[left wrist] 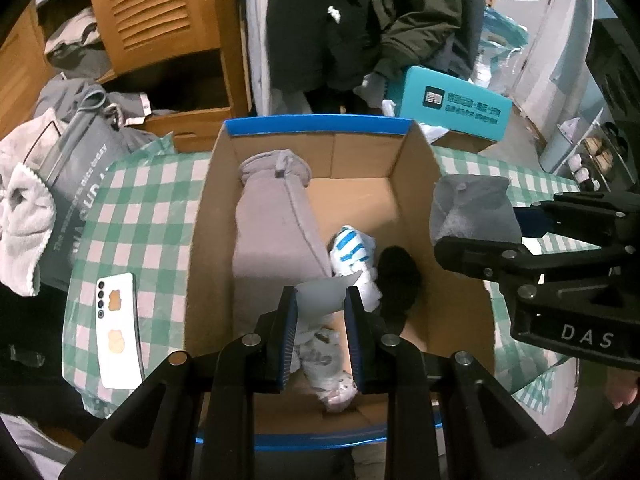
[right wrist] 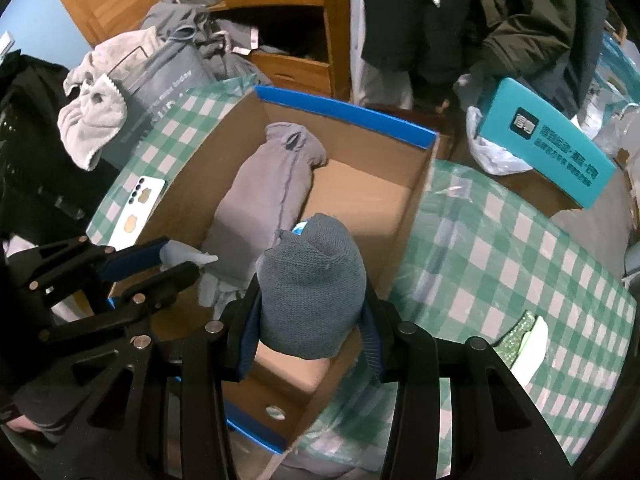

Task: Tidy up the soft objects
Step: 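Lower the grey sock into the box and open the right tool, then withdraw both tools from the box back over the green insole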

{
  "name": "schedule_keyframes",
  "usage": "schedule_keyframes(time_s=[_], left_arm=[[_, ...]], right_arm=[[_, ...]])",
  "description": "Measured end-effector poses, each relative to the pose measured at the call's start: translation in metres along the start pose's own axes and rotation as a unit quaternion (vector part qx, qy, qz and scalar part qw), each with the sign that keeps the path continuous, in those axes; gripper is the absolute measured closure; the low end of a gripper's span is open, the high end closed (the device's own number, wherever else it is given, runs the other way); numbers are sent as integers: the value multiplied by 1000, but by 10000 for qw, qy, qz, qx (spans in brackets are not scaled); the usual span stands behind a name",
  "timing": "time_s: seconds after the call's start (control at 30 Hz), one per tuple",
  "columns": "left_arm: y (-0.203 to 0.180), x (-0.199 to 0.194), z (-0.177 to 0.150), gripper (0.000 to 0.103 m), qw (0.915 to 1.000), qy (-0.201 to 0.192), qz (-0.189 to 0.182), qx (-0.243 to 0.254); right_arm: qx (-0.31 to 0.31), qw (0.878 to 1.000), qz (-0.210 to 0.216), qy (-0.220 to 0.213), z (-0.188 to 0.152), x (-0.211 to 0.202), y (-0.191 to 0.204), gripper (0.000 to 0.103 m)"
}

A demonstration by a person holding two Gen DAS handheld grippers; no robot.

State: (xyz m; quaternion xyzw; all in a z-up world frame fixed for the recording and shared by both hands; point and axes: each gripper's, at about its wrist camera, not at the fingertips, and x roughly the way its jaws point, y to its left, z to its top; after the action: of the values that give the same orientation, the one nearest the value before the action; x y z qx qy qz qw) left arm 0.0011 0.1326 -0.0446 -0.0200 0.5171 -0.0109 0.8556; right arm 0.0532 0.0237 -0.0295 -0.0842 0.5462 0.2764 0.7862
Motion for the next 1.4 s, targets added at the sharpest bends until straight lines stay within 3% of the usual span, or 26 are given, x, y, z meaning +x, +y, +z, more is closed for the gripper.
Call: schedule_keyframes(time_s=[0.17, 0.5, 0.8, 1.4], left_arm=[[6, 7, -1, 74, 9999, 89, -8, -98], [5, 12, 2, 54, 9999, 119, 91, -85], [-4, 11, 3, 44, 9999, 104, 26, -42], [-61, 9, 10, 39, 9987, 59, -93, 507]], right_arm=[[-50, 9999, 35, 92, 3, 8, 6, 59], [159, 9998, -101, 11, 3, 8, -9, 32], [392, 9989, -264, -3, -5, 3, -29, 21], [841, 9947, -593, -5, -52, -19, -85, 20]])
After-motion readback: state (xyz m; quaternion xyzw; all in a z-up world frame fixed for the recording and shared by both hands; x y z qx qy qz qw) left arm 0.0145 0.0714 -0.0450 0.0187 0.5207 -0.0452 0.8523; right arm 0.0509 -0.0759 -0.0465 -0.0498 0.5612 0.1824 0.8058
